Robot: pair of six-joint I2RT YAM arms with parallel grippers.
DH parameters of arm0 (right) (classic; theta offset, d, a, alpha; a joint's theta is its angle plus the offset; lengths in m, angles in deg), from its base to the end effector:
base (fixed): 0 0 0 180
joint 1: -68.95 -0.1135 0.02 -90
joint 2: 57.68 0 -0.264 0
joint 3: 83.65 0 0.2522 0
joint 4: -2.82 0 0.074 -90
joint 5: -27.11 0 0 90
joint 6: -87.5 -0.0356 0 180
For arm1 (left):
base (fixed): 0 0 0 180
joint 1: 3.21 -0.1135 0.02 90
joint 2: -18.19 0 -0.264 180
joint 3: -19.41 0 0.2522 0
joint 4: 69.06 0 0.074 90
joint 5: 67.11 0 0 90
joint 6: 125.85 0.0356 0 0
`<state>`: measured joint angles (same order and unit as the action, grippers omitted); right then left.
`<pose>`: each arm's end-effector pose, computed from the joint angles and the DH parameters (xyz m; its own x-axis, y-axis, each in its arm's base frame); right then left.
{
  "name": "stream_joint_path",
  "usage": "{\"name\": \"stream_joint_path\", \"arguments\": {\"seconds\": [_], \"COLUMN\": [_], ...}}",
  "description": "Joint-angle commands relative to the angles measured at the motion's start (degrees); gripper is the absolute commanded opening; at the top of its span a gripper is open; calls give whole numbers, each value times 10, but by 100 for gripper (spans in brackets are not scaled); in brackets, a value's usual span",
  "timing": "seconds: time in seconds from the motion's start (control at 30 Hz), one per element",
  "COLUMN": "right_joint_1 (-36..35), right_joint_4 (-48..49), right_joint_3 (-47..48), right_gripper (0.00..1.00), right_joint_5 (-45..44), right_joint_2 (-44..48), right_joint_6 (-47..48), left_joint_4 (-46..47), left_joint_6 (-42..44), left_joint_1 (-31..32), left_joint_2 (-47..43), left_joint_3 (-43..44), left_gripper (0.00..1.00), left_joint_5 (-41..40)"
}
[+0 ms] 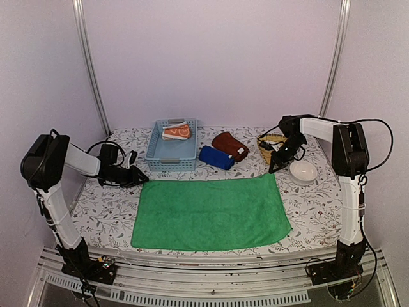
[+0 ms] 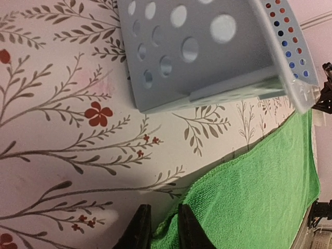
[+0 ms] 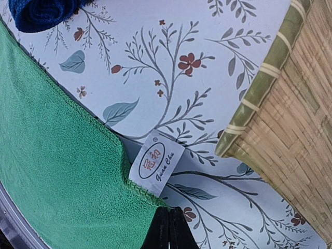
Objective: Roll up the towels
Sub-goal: Pick up the towel from the center of the board.
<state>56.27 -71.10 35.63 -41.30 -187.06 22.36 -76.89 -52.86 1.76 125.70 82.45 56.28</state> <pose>0.4332 0.1109 0.1668 -0.7789 -0.5759 -0.2484 -0.6270 0.7237 0.2883 0.3398 -0.0492 0.1065 -0.8730 -0.1693 -0.4574 0.1592 0.7876 -0.5953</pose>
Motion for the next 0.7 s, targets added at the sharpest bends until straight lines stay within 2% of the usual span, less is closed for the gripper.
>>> {"name": "stream_joint_path", "arguments": {"seconds": [0.0, 0.1, 0.13, 0.37, 0.67], "right_joint_1": [3, 4, 6, 26, 39], "right_joint_4": [6, 13, 14, 23, 43], "right_joint_3": [6, 6, 9, 40, 31], "right_gripper": [3, 3, 3, 3, 2], "right_joint_5": [6, 3, 3, 5, 37], "right_joint_2": [15, 18, 18, 25, 25], "right_joint_6": [3, 1, 1, -2, 24], "left_joint_4": [7, 22, 27, 71, 91], "left_joint_6": [-1, 0, 1, -3, -6], "left_joint_1": [-2, -2, -1, -2, -1], "left_joint_2": [8, -3, -8, -75, -143], "left_joint_3": [-3, -8, -10, -36, -58], "left_gripper": [14, 1, 0, 0, 0], "left_joint_5": [-10, -14, -17, -40, -56]}}
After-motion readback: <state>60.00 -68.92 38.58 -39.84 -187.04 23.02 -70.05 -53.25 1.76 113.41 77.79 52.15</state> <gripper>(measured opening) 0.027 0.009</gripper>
